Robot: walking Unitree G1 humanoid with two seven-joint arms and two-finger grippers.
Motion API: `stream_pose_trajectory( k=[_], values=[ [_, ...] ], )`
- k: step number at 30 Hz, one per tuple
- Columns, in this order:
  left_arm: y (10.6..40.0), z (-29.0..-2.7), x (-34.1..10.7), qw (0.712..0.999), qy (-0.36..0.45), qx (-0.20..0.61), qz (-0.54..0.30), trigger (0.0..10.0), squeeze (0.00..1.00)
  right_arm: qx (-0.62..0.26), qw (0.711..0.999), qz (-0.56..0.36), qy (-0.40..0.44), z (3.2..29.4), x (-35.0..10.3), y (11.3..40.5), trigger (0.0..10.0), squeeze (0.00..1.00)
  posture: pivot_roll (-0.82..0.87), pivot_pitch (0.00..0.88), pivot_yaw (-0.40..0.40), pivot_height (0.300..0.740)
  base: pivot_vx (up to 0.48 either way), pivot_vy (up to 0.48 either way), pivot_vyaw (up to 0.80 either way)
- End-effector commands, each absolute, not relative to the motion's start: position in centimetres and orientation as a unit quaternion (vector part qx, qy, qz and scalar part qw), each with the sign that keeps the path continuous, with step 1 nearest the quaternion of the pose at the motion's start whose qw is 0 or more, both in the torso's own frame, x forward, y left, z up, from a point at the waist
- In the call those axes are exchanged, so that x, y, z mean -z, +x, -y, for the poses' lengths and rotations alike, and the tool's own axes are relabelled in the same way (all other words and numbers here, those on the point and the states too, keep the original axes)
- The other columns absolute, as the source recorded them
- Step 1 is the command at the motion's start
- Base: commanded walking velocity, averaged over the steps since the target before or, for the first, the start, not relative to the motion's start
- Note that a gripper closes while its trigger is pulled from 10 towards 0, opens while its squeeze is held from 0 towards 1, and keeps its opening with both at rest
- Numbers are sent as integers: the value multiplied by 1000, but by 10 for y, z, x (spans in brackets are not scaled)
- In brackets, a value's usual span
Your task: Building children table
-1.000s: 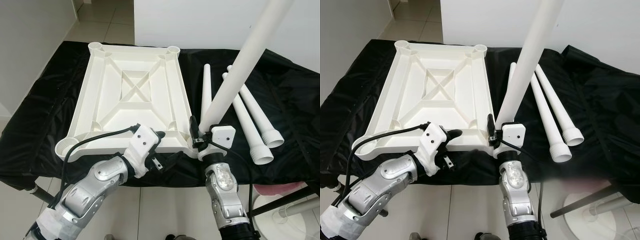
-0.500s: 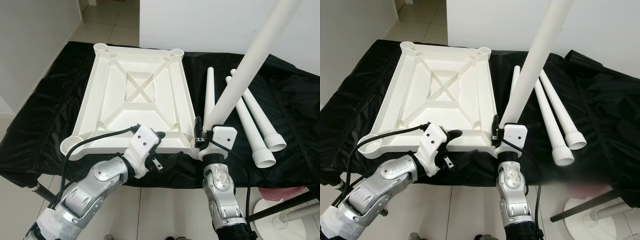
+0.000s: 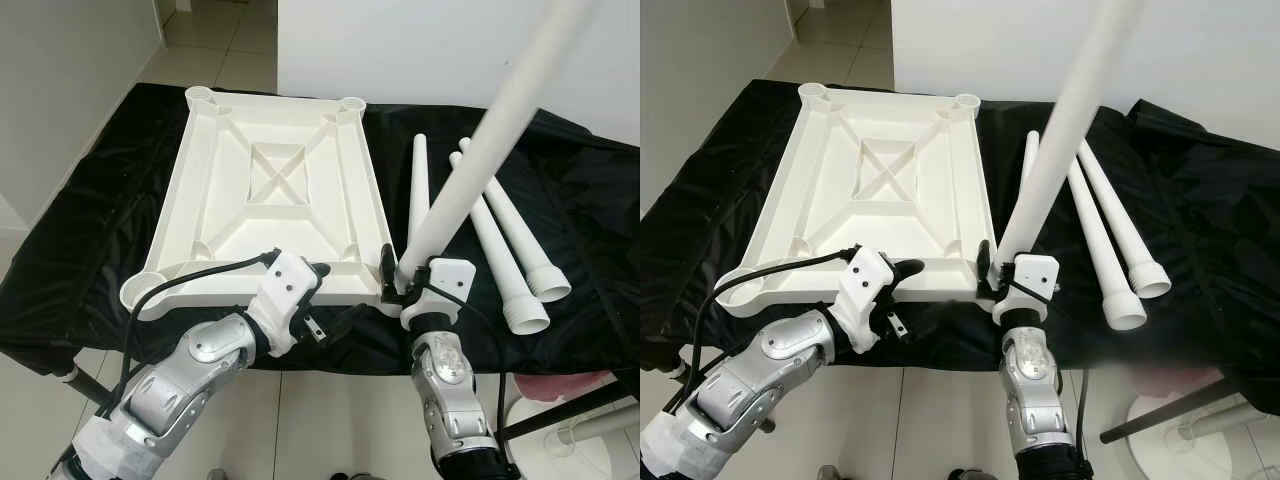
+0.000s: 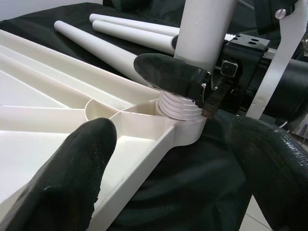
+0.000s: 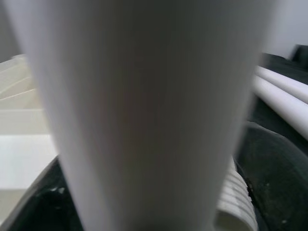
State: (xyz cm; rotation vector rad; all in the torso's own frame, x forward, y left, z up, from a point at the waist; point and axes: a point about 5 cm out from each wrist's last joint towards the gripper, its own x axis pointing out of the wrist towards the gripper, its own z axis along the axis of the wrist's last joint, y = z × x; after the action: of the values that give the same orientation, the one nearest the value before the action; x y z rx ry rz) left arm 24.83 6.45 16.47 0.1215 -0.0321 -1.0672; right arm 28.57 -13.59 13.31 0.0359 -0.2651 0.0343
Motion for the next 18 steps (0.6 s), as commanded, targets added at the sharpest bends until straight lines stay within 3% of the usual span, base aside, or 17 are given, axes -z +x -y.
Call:
stream_pose_trajectory(
  k=[1, 8, 9, 15, 16, 18],
  values=[
    [238, -59, -164, 817, 61, 573, 14, 10000, 0, -56, 990, 130, 18, 138, -135, 289, 10000, 0, 37, 78, -58, 740, 0, 0, 0],
    [239, -56, -164, 817, 58, 573, 16, 10000, 0, -149, 975, 161, -46, 151, -156, 303, 10000, 0, 28, 79, -53, 740, 0, 0, 0],
    [239, -56, -165, 817, 58, 573, 16, 10000, 0, -166, 971, 164, -56, 155, -159, 306, 2824, 0, 26, 82, -50, 740, 0, 0, 0],
    [240, -56, -165, 817, 58, 573, 16, 10000, 0, -184, 967, 166, -64, 159, -163, 310, 2824, 0, 24, 85, -49, 740, 0, 0, 0],
    [241, -56, -166, 818, 58, 572, 18, 10000, 0, -209, 964, 149, -63, 162, -162, 313, 0, 0, 30, 91, -53, 740, 0, 0, 0],
    [242, -56, -167, 819, 59, 571, 19, 10000, 0, -231, 961, 138, -63, 164, -162, 315, 0, 0, 32, 92, -54, 740, 0, 0, 0]
  ],
)
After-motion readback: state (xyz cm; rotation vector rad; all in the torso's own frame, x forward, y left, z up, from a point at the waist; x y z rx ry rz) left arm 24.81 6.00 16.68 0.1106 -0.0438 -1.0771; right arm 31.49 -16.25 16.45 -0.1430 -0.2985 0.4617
